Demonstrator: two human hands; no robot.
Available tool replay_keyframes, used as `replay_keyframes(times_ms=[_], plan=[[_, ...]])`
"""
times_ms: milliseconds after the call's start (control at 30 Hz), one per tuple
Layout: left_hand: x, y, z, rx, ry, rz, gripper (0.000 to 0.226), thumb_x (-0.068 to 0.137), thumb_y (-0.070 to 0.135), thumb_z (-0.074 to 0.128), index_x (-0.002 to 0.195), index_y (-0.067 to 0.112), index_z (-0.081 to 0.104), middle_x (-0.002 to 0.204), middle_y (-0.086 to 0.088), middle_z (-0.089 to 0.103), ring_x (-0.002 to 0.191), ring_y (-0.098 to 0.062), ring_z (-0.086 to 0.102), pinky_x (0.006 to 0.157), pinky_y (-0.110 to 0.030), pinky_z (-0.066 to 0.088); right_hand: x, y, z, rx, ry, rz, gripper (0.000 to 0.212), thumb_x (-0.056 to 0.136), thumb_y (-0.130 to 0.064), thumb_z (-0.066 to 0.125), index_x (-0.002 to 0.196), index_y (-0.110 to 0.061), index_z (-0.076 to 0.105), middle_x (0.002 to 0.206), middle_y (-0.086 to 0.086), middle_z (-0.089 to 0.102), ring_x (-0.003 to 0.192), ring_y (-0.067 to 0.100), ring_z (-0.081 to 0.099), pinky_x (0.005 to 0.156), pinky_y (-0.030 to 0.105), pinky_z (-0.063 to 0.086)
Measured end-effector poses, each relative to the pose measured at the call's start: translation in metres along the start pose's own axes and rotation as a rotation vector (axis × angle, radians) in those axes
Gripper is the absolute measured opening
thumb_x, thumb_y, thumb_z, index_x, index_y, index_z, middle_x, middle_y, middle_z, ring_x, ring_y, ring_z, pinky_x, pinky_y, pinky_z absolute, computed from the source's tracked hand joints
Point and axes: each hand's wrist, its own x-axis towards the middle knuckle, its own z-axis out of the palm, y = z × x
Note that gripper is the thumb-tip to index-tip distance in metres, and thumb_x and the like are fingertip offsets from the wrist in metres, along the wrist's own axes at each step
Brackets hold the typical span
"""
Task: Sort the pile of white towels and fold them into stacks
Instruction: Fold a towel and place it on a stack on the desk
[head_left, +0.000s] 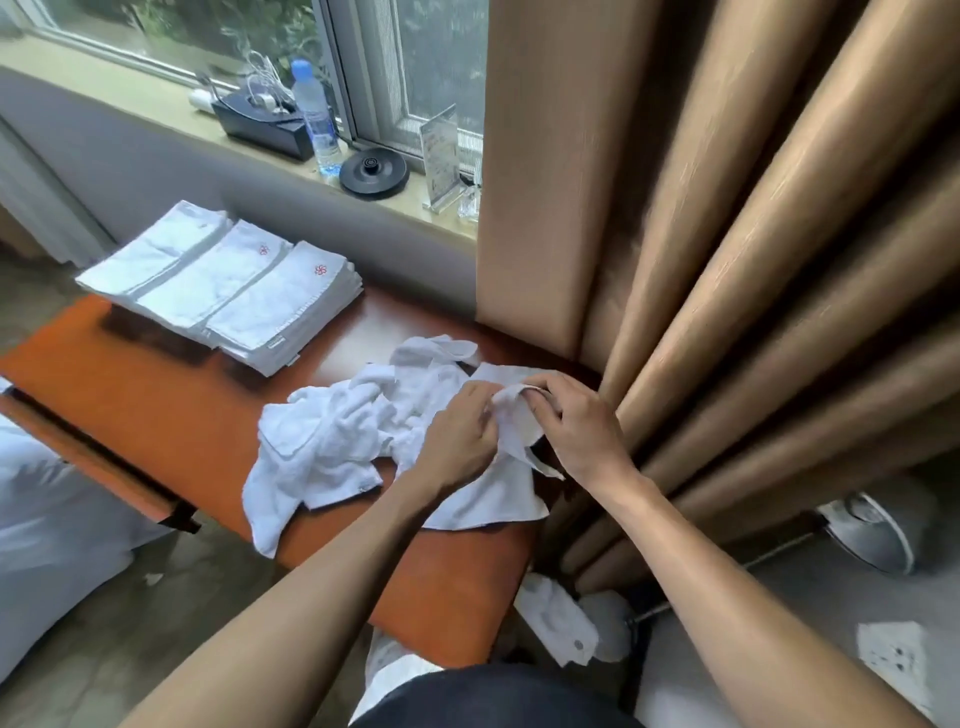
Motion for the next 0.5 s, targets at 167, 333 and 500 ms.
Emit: replay_keyframes(times_ms=[167, 333, 500], plan=[[-0.015, 0.034, -0.011, -0.094, -0.170, -0.037, 0.046, 0.090, 0.046, 0.066, 0.133, 0.035, 0.053, 0.130, 0.017, 0.048, 0.123, -0.008, 0.052, 0.097, -0.028, 0.047, -0.005, 0.000, -0.044, 0.049, -0.012, 0.019, 0.013, 0.101, -0.031, 0.066, 0.103, -0.021, 0.074, 0.098, -0.012, 0.075, 0.090, 0.011, 0.068, 0.081, 0.039, 0.054], [-0.025, 0.076, 0.000, -0.154, -0.151, 0.126, 0.032, 0.088, 0.021, 0.057, 0.112, 0.042, 0.061, 0.107, 0.017, 0.064, 0.109, -0.005, 0.059, 0.092, -0.024, 0.051, -0.012, -0.013, -0.055, 0.144, 0.004, 0.031, 0.012, 0.094, -0.036, 0.075, 0.089, -0.025, 0.072, 0.082, -0.018, 0.073, 0.081, 0.004, 0.067, 0.075, 0.034, 0.054], [-0.020, 0.076, -0.004, 0.020, 0.022, -0.076, 0.015, 0.086, 0.016, 0.046, 0.093, 0.018, 0.058, 0.088, 0.004, 0.064, 0.086, -0.018, 0.061, 0.079, -0.042, 0.054, -0.007, -0.023, -0.077, 0.062, 0.015, -0.069, 0.008, 0.094, -0.038, 0.074, 0.090, -0.031, 0.070, 0.078, -0.030, 0.066, 0.081, 0.005, 0.064, 0.071, 0.034, 0.051]])
